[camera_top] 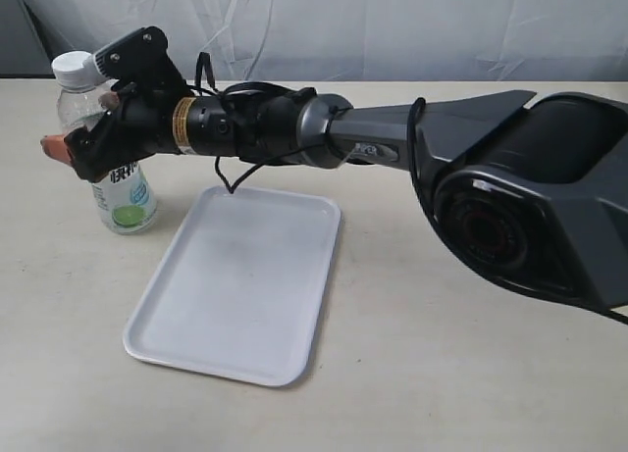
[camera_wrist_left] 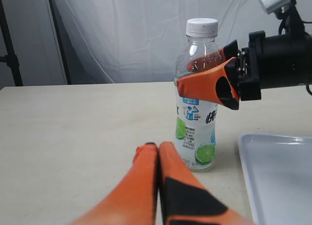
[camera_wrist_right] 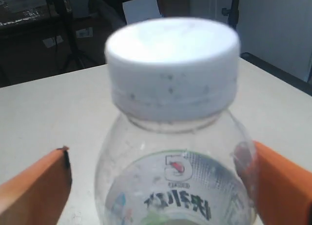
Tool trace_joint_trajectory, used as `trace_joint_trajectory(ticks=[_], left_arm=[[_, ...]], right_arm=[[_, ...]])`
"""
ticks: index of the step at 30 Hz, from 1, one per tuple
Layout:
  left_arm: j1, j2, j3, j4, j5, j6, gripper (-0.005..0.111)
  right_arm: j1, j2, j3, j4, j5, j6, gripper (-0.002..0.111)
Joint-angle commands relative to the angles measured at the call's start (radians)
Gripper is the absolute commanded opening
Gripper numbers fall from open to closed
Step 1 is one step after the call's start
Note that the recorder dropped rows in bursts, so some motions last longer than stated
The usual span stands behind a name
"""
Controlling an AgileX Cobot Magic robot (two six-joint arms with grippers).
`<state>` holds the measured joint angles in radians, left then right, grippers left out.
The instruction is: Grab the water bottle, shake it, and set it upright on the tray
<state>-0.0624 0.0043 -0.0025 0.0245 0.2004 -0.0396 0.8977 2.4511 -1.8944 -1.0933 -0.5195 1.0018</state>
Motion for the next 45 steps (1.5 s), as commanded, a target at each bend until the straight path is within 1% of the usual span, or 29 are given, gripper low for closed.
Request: trace_joint_trajectory(ticks=[1,5,6,7,8,9,10,12,13,15,18,21,24,27,30,32,33,34,35,37,38,40,42,45], left_arm=[[0.001,-0.004,0.003,0.003,-0.017,-0.004,0.000],[0.001,-0.004,0.003,0.003,-0.017,-0.004,0.000],[0.001,-0.004,0.003,0.003,-0.017,-0.004,0.000],[0.001,-0.004,0.003,0.003,-0.017,-0.004,0.000],[0.001,-0.004,0.003,0.003,-0.017,-0.004,0.000],[0.001,-0.004,0.003,0.003,-0.017,-0.004,0.000],[0.001,-0.004,0.003,0.003,-0.017,-0.004,0.000],[0.001,-0.004,0.003,0.003,-0.017,-0.004,0.000],[0.001,-0.004,0.003,0.003,-0.017,-0.004,0.000],[0.001,-0.004,0.003,0.003,-0.019,-0.004,0.000],[0.001,-0.004,0.003,0.003,-0.019,-0.004,0.000],[0.001,-0.004,0.003,0.003,-0.019,-0.004,0.000],[0.001,-0.004,0.003,0.003,-0.019,-0.004,0.000],[0.001,-0.004,0.003,0.003,-0.019,-0.004,0.000],[0.001,-0.004,0.003,0.003,-0.019,-0.004,0.000],[0.001,-0.004,0.003,0.003,-0.019,-0.004,0.000],[0.001,-0.004,0.003,0.003,-0.019,-0.004,0.000],[0.001,-0.004,0.003,0.003,-0.019,-0.004,0.000],[0.001,-0.004,0.003,0.003,-0.019,-0.004,0.000],[0.001,-0.004,0.003,0.003,-0.019,-0.004,0.000],[0.001,-0.004,0.003,0.003,-0.019,-0.004,0.000],[0.001,-0.004,0.003,0.003,-0.019,-0.004,0.000],[0.001,-0.004,0.003,0.003,-0.019,-0.004,0.000],[0.001,-0.004,0.003,0.003,-0.019,-0.004,0.000]], right_arm=[[0.000,0.012,-0.006,0.007,0.008,-0.009,0.089],[0.000,0.019,-0.006,0.007,0.017,-0.009,0.088],[0.000,0.019,-0.006,0.007,0.023,-0.009,0.085],[0.002,0.019,-0.006,0.007,0.035,-0.009,0.078],[0.004,0.019,-0.006,0.007,0.052,-0.009,0.071],[0.003,0.019,-0.006,0.007,0.069,-0.009,0.058],[0.006,0.019,-0.006,0.007,0.070,-0.009,0.043],[0.011,0.019,-0.006,0.007,0.068,-0.007,0.004],[0.013,0.019,-0.006,0.015,0.061,0.006,0.002],[0.013,0.019,-0.019,0.023,0.029,0.006,0.003],[0.013,-0.014,-0.030,0.023,0.022,0.029,-0.001],[0.013,-0.098,-0.030,0.017,0.073,0.029,-0.001],[0.013,-0.205,-0.030,-0.061,0.162,0.077,-0.001],[0.014,-0.328,-0.021,-0.210,0.260,0.262,-0.001],[0.014,-0.470,0.027,-0.448,0.242,0.500,-0.001],[0.014,-0.557,0.096,-0.651,0.183,0.702,-0.001],[0.014,-0.585,0.151,-0.651,0.153,0.758,-0.001],[0.010,-0.619,0.225,-0.651,0.107,0.769,-0.001],[0.010,-0.637,0.308,-0.651,0.100,0.765,-0.001],[0.010,-0.662,0.482,-0.651,0.180,0.760,-0.001],[0.010,-0.667,0.542,-0.651,0.248,0.760,-0.001],[0.012,-0.683,0.649,-0.651,0.310,0.760,-0.001],[0.012,-0.726,0.690,-0.651,0.298,0.760,-0.001],[0.012,-0.847,0.681,-0.651,0.307,0.729,-0.001]])
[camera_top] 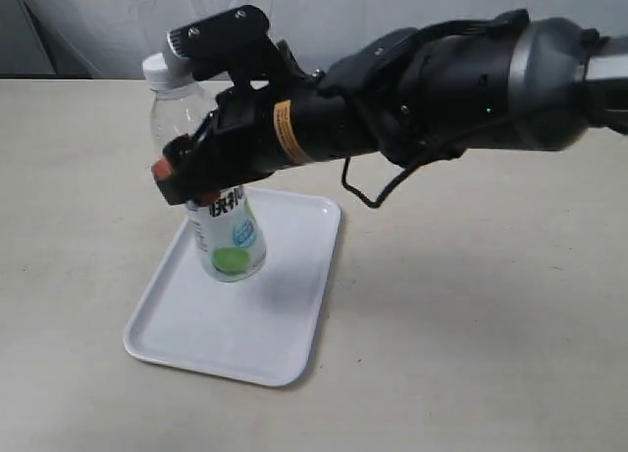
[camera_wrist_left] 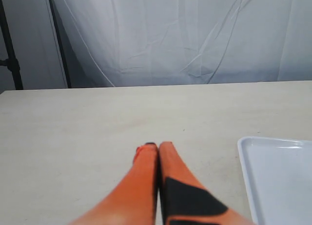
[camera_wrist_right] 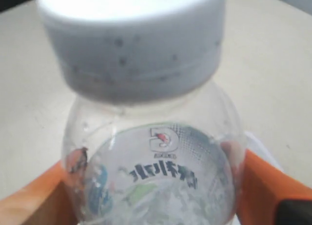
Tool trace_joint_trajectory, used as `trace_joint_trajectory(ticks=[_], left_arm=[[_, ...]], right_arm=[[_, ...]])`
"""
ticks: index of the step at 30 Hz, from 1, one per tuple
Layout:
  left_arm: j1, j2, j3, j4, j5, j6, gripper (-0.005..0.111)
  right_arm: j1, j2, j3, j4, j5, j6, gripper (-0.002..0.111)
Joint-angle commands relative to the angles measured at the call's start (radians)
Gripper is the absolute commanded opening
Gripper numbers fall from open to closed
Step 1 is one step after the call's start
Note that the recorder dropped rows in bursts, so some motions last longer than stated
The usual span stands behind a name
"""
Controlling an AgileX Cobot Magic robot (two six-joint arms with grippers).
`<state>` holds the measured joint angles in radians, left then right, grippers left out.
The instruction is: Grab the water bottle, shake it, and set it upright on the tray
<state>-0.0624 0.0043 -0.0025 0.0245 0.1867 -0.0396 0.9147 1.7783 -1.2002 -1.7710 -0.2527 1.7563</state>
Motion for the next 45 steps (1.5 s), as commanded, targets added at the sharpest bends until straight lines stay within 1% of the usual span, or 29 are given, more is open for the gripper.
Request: trace_joint_trajectory(ticks=[1,4,7,9,10,12,14,17,18,20,23,24,28,32,35,37,38,40,41,42,43,44,45], left_arm=[[0.001,-0.004,0.003,0.003,-0.006,-0.004,0.000],[0.001,-0.004,0.003,0.003,-0.006,-0.004,0.000],[0.001,-0.004,0.003,0.003,-0.006,-0.004,0.000],[0.001,-0.004,0.003,0.003,-0.006,-0.004,0.000],[0.001,-0.004,0.003,0.003,-0.006,-0.004,0.000],[0.001,-0.004,0.003,0.003,-0.006,-0.004,0.000],[0.001,-0.004,0.003,0.003,-0.006,-0.004,0.000],[0.001,-0.004,0.003,0.003,-0.006,-0.004,0.000],[0.001,-0.004,0.003,0.003,-0.006,-0.004,0.000],[0.001,-0.004,0.003,0.003,-0.006,-0.004,0.000],[0.001,-0.004,0.003,0.003,-0.006,-0.004,0.000],[0.001,-0.004,0.003,0.003,-0.006,-0.004,0.000],[0.001,-0.004,0.003,0.003,-0.006,-0.004,0.000],[0.001,-0.004,0.003,0.003,-0.006,-0.004,0.000],[0.001,-0.004,0.003,0.003,-0.006,-0.004,0.000],[0.001,-0.004,0.003,0.003,-0.006,-0.004,0.000],[0.001,-0.004,0.003,0.003,-0.006,-0.004,0.000],[0.001,-0.004,0.003,0.003,-0.006,-0.004,0.000],[0.001,-0.004,0.003,0.003,-0.006,-0.004,0.000],[0.001,-0.004,0.003,0.003,-0.006,-0.004,0.000],[0.001,-0.004,0.003,0.003,-0.006,-0.004,0.000],[0.001,-0.004,0.003,0.003,-0.006,-0.004,0.000],[0.001,-0.004,0.003,0.003,-0.006,-0.004,0.000]], right_arm=[[-0.005,-0.221,-0.023,0.027,0.071,-0.047,-0.001],[-0.005,-0.325,-0.034,0.027,0.235,-0.083,-0.001],[-0.007,-0.347,0.002,0.027,0.292,-0.083,-0.001],[-0.005,-0.287,0.102,0.076,0.221,-0.080,-0.001],[-0.005,-0.221,0.159,0.123,0.103,-0.080,-0.001],[-0.005,-0.177,0.189,0.121,0.032,-0.080,-0.001],[-0.005,-0.239,0.153,0.121,0.046,-0.083,-0.001],[-0.005,-0.381,0.041,0.101,0.128,-0.087,-0.001],[-0.005,-0.404,0.028,0.098,0.141,-0.087,-0.001],[-0.005,-0.401,0.065,0.098,0.139,-0.085,-0.001],[-0.005,-0.290,0.240,0.109,0.125,-0.008,-0.001],[-0.005,-0.280,0.265,0.109,0.114,-0.004,-0.001],[-0.005,-0.373,0.239,0.106,0.098,-0.010,-0.001],[-0.005,-0.511,0.179,0.097,0.147,-0.072,-0.001],[-0.005,-0.544,0.216,0.097,0.199,-0.082,-0.001],[-0.005,-0.490,0.298,0.144,0.161,-0.060,-0.001],[-0.005,-0.443,0.337,0.210,0.039,-0.037,-0.001],[-0.005,-0.402,0.347,0.216,-0.188,-0.054,-0.001],[-0.005,-0.399,0.347,0.216,-0.204,-0.088,-0.001],[-0.005,-0.399,0.347,0.210,-0.081,-0.165,-0.001],[-0.005,-0.401,0.347,0.209,0.239,-0.176,-0.001],[-0.005,-0.397,0.347,0.229,0.455,-0.171,-0.001],[-0.005,-0.392,0.340,0.283,0.729,-0.095,-0.001]])
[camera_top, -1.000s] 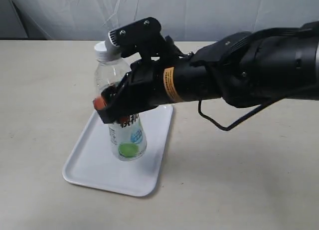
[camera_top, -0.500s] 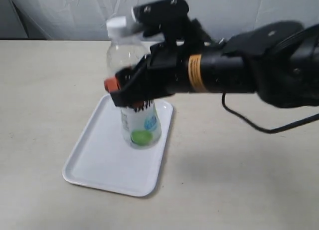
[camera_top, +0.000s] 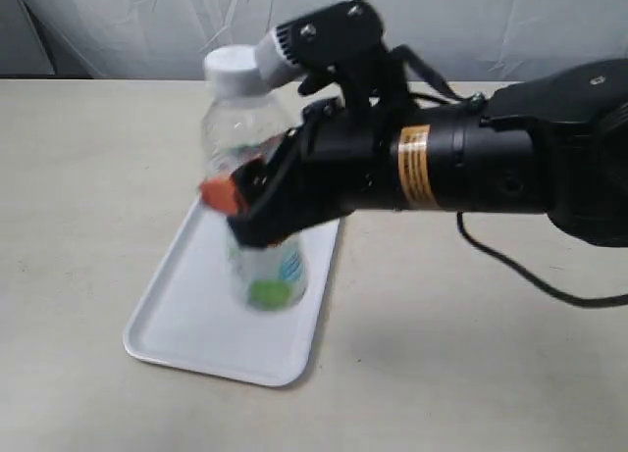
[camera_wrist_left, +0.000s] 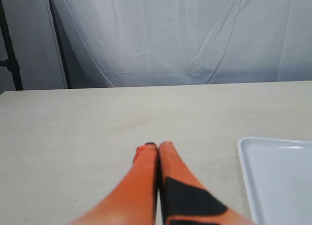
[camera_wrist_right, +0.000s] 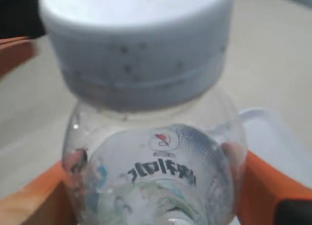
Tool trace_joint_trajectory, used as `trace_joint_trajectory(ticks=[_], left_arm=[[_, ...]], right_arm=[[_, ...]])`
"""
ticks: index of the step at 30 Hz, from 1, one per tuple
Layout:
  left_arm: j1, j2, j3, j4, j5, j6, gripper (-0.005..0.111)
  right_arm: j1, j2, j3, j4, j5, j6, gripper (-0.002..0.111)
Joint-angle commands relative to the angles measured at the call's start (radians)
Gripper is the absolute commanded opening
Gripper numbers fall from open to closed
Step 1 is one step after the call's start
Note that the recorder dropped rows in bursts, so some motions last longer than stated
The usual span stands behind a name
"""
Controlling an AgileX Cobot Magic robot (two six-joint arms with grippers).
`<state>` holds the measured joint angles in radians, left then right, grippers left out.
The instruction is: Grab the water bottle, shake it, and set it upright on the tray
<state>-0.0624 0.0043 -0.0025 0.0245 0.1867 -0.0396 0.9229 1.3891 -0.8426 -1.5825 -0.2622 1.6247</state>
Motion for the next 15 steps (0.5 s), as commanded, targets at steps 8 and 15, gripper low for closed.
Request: trace_joint_trajectory(ticks=[8,15], left_arm=[[0.001,-0.004,0.003,0.003,-0.006,-0.004,0.000],[0.001,-0.004,0.003,0.003,-0.006,-0.004,0.000]], right_arm=[[-0.014,0.012,-0.037,0.004,0.193,0.002,-0.001],[-0.014,0.023,-0.037,0.051,0.407,0.036,-0.001]])
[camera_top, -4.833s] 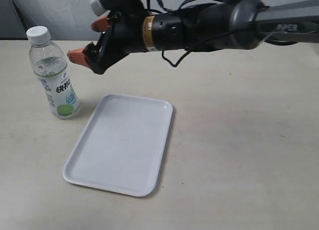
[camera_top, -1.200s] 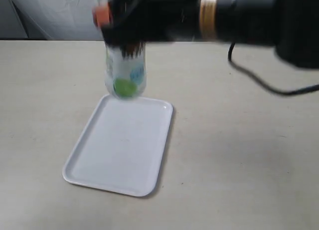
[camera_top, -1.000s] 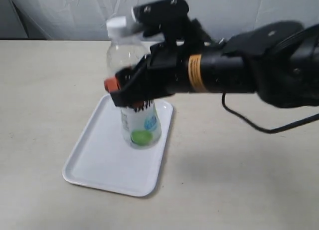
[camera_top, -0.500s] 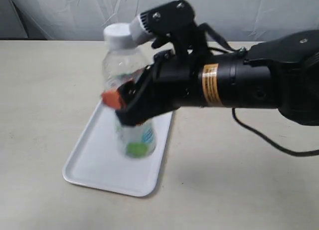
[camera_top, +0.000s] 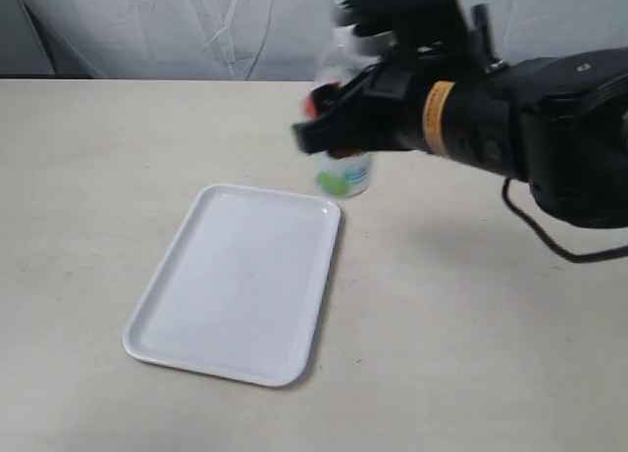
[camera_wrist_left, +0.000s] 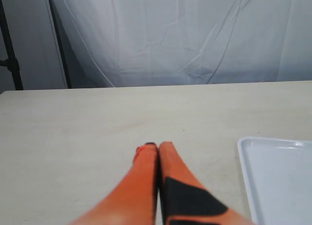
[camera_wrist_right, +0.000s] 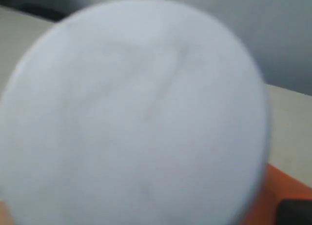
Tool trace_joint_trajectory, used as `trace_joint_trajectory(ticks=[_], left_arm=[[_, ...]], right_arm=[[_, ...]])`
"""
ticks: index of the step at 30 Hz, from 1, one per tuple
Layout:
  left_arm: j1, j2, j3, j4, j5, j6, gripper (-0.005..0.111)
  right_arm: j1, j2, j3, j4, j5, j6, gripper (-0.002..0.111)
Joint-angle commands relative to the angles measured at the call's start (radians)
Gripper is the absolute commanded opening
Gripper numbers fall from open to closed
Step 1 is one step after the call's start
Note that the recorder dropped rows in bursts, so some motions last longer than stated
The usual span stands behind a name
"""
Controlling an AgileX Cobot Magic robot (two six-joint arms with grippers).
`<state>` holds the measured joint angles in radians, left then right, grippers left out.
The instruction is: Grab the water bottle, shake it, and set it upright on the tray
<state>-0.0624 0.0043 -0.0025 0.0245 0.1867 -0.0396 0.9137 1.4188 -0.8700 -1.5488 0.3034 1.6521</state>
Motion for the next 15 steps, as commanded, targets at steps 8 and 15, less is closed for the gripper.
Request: trace_joint_trajectory(ticks=[8,15], left_arm=[[0.001,-0.004,0.003,0.003,-0.006,-0.004,0.000],[0.001,-0.004,0.003,0.003,-0.006,-0.004,0.000]], right_arm=[[-0.004,0.066,-0.023,-0.073,-0.184,-0.005,-0.001],[-0.004,0.074,-0.023,-0.094,-0.107,0.034,-0.001]])
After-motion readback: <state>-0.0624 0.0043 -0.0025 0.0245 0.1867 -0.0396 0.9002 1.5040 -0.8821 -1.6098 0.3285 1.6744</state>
